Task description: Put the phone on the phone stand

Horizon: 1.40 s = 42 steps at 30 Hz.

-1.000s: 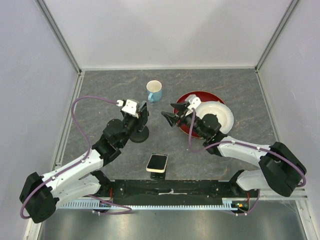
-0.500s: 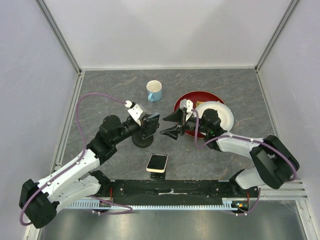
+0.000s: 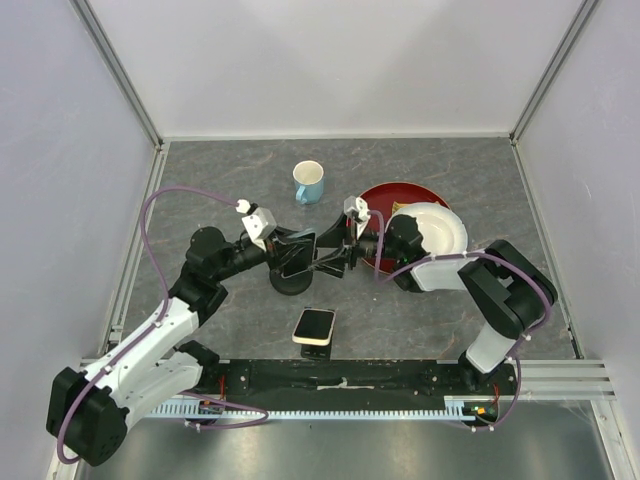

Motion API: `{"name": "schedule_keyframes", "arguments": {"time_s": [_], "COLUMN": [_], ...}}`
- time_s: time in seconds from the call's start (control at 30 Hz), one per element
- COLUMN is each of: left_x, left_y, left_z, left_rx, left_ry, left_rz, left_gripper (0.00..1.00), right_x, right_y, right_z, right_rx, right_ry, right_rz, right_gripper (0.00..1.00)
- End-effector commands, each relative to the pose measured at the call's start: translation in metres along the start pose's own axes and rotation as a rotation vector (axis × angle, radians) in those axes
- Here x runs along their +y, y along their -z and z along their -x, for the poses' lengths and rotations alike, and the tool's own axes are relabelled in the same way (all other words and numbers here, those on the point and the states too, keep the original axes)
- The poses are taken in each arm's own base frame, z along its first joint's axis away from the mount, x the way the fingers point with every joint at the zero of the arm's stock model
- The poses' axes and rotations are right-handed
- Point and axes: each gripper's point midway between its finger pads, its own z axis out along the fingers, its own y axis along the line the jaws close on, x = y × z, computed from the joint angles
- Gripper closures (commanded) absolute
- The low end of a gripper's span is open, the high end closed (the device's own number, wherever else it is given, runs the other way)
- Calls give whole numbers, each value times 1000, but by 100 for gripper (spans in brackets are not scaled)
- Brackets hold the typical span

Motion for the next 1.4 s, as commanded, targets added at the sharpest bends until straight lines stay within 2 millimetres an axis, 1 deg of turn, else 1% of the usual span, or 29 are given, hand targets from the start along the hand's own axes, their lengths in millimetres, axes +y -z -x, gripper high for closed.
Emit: {"name": "schedule_keyframes", "arguments": {"time_s": [0.0, 0.1, 0.17, 0.2, 0.27, 0.3, 0.37, 0.4, 0.43, 0.47, 0.5, 0.53, 0.57, 0.6, 0.67, 0.7, 0.77, 0.83, 0.87, 0.9, 0.93, 0.97, 1.0, 1.07, 1.23, 1.27, 1.3, 1.33, 1.37], "left_x": [-15, -15, -16, -16, -14, -13, -13, -12, -11, -10, -7, -3, 0, 3, 14, 19, 36, 50, 54, 56, 59, 61, 62, 61, 63, 63, 64, 66, 68], "left_y": [0, 2, 2, 2, 3, 3, 3, 3, 3, 2, 2, 1, 0, 0, -1, -1, 1, 5, 5, 5, 6, 5, 5, 5, 5, 5, 6, 7, 8], "left_z": [30, 26, 25, 26, 26, 26, 26, 27, 25, 25, 24, 22, 19, 19, 16, 14, 8, 1, -2, -4, -7, -10, -12, -15, -12, -12, -12, -13, -11], "left_rx": [-114, -111, -110, -113, -114, -114, -112, -115, -110, -108, -106, -103, -98, -99, -91, -88, -79, -69, -64, -60, -58, -51, -50, -46, -64, -65, -69, -69, -78], "left_ry": [-26, -23, -22, -24, -29, -29, -27, -29, -24, -19, -14, -4, 7, 13, 30, 36, 60, 87, 94, 99, 113, 123, 131, 143, 147, 152, 165, 178, 188], "left_rz": [-86, -90, -98, -97, -92, -89, -89, -88, -84, -81, -69, -47, -31, -15, 39, 62, 155, 241, 261, 274, 291, 298, 304, 304, 315, 318, 329, 342, 361], "left_gripper": [98, 98, 98, 98, 98, 98, 98, 98, 98, 98, 98, 98, 98, 98, 98, 98, 98, 98, 98, 98, 98, 98, 98, 98, 98, 98, 98, 98, 98], "right_x": [-1, -5, -4, -3, -2, -1, 1, 2, 7, 10, 12, 14, 17, 17, 17, 17, 13, 16, 8, 7, 2, -6, -7, -11, -14, -15, -15, -16, -20], "right_y": [-18, -22, -25, -26, -27, -27, -29, -30, -31, -31, -31, -31, -31, -31, -31, -28, -26, -25, -25, -28, -30, -26, -26, -20, -19, -18, -19, -17, -15], "right_z": [26, 24, 23, 21, 20, 18, 18, 19, 18, 23, 24, 26, 30, 32, 40, 40, 50, 57, 62, 59, 51, 55, 54, 62, 58, 58, 58, 59, 59], "right_rx": [-76, -77, -73, -64, -62, -57, -56, -62, -63, -80, -87, -95, -110, -118, -156, -168, -215, -238, -250, -238, -208, -228, -234, -274, -263, -263, -259, -254, -254], "right_ry": [102, 109, 106, 103, 100, 95, 85, 87, 84, 86, 84, 84, 76, 74, 80, 68, 75, 91, 84, 110, 101, 105, 106, 108, 100, 102, 105, 96, 91], "right_rz": [11, -14, -2, 16, 25, 33, 46, 55, 72, 83, 91, 98, 106, 107, 95, 77, 24, -9, -76, -105, -143, -213, -227, -267, -286, -291, -281, -292, -314], "right_gripper": [25, 26, 30, 36, 43, 50, 58, 69, 74, 78, 86, 91, 97, 100, 100, 100, 100, 100, 100, 100, 100, 100, 100, 100, 100, 98, 89, 75, 50]}}
